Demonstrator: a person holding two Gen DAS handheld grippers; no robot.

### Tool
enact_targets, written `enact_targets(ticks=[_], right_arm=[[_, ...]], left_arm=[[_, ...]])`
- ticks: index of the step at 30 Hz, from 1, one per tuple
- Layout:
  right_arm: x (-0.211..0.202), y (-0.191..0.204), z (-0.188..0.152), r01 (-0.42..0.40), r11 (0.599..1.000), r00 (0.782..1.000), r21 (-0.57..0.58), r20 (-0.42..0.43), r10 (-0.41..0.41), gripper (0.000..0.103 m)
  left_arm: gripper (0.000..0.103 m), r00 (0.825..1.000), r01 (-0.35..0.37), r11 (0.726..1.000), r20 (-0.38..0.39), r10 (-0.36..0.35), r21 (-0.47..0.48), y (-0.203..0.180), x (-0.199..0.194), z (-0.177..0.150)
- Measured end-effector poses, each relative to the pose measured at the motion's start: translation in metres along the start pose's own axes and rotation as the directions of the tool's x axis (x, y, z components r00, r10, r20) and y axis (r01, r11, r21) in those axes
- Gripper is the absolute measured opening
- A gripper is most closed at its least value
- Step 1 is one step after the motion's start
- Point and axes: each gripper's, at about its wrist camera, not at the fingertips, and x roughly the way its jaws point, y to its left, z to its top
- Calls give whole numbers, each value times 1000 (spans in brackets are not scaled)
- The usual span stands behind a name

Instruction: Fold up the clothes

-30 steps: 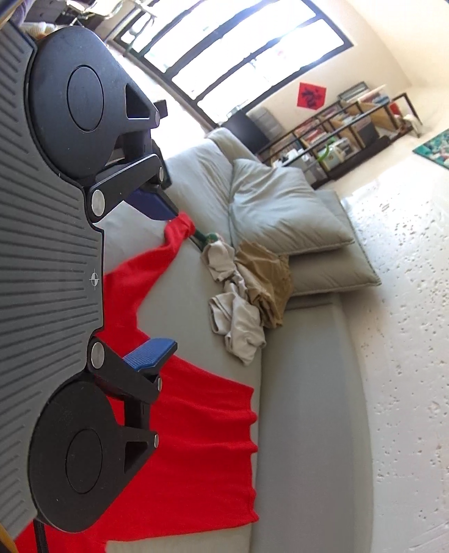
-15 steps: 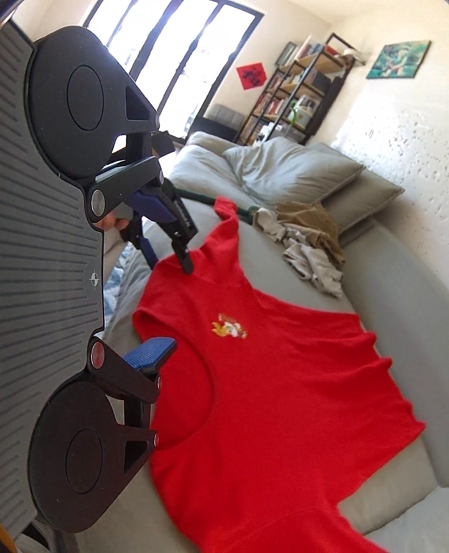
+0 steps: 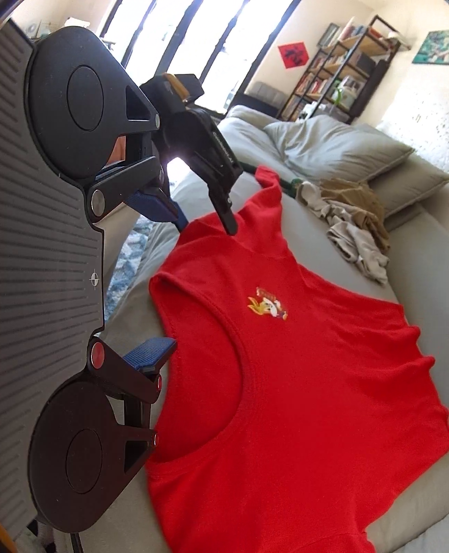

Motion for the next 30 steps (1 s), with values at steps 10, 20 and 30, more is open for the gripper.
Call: enact_targets(ticks=[10, 20, 30], right_arm=[[30, -34, 21, 46, 996, 998, 81, 36, -49, 74], [33, -36, 22, 41, 994, 998, 104, 32, -45, 73], [35, -33, 23, 61, 994, 998, 88, 18, -63, 73]], left_arm=[[52, 976, 207, 960, -23, -215, -188, 15, 21, 9], [23, 962, 263, 912, 153, -225, -313, 28, 37, 35], [4, 961, -167, 920, 269, 71, 353, -59, -8, -14]])
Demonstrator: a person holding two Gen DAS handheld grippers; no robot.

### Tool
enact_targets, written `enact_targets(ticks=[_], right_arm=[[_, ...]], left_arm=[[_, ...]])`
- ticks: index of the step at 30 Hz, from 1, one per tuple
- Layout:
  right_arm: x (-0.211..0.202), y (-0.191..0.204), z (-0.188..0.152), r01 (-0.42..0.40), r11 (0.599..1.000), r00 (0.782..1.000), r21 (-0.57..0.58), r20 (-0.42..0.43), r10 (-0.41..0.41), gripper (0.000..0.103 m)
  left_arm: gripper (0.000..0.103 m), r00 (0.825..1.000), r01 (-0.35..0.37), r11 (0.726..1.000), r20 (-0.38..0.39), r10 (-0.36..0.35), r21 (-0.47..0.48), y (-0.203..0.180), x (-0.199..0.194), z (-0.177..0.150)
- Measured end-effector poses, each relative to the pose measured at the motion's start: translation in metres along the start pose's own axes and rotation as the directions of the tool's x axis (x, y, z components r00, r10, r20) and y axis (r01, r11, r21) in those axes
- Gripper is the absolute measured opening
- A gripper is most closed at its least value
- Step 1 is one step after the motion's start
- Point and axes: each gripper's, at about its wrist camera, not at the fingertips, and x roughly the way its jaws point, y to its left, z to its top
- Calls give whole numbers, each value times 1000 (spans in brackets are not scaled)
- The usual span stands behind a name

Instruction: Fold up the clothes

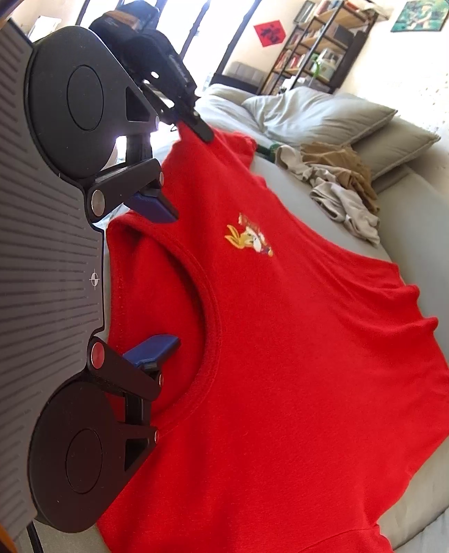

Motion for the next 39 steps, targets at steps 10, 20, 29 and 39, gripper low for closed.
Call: enact_targets(ticks=[10, 20, 29, 39], right_arm=[[-3, -1, 3, -6, 1000, 1000, 23, -22, 6, 74], [-26, 7, 5, -40, 998, 999, 49, 21, 39, 75], [-53, 24, 10, -111, 989, 992, 96, 79, 103, 75], [-25, 56, 28, -124, 991, 992, 42, 45, 122, 75]], left_arm=[[36, 997, -81, 947, -43, 71, -311, 75, -27, 11], [31, 979, -152, 884, 52, 195, -442, 158, 45, 123], [33, 966, -69, 818, 166, 197, -570, 215, 90, 177], [0, 981, -89, 907, 120, 151, -411, 211, 115, 235]])
